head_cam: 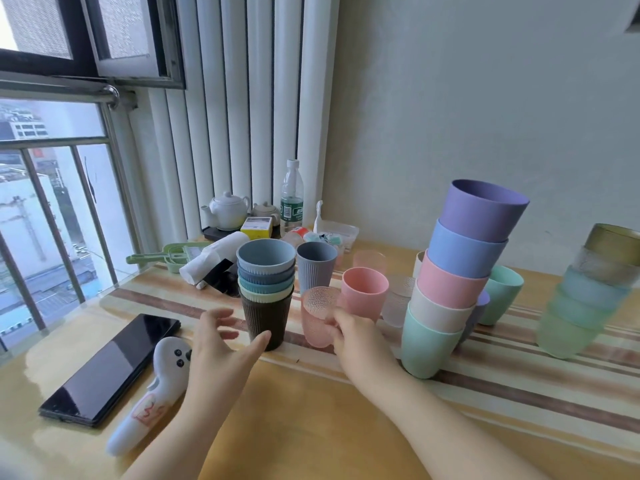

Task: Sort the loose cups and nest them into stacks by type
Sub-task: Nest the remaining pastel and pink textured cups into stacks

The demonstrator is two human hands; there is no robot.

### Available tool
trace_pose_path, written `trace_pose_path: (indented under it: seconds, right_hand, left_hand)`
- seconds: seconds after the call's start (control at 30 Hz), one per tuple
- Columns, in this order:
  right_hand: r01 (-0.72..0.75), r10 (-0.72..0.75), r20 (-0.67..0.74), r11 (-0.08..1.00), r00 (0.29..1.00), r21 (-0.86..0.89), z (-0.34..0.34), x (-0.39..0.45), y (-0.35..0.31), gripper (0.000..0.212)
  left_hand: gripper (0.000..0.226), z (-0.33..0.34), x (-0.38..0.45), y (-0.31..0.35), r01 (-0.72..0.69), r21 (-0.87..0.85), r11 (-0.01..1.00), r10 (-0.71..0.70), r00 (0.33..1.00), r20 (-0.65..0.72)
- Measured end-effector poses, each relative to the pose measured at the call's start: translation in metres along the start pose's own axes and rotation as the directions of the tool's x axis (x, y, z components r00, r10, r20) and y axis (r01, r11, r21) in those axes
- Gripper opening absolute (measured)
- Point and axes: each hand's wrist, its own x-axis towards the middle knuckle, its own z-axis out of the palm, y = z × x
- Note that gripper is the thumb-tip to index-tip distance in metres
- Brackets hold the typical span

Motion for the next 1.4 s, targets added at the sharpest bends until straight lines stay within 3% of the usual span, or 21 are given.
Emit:
trace_pose_path:
  seconds: [0.23,0.53,0.87,1.07,1.4]
  right_hand:
    - [0.046,-0.053,0.065,0.994,0.996,0.103,-0.035,-0.045,0.013,0.012]
    - [-0.037,0.035,0.126,0.999,0.991,0.014,-0.095,-0.109,0.067,0.01]
    - [-0.265,0.264,-0.038,0.964,0.964,-0.025,-0.151,-0.136,0.138,0.011]
    - [-0.31,0.311,-0.065,0.95,0.948,0.018,-0.163,-0.128,0.168,0.019]
    - [-0.294,0.296,-0.045,0.954,0.954,0.057,-0.155,-0.127,0.171,0.014]
  left_hand:
    - [0.033,0.016,-0.04,0.014,-0.166,0.043,0.985,0.149,0.954,0.261]
    - [0.026,0.071,-0.074,0.043,-0.214,0.009,0.977,0.193,0.896,0.401]
    - [0.036,0.107,-0.089,0.064,-0.234,-0.033,0.972,0.225,0.875,0.429]
    - [0.083,0.142,-0.083,0.08,-0.208,-0.128,0.97,0.244,0.858,0.452]
    - [0.074,0.179,-0.067,0.086,-0.106,-0.237,0.966,0.204,0.873,0.443]
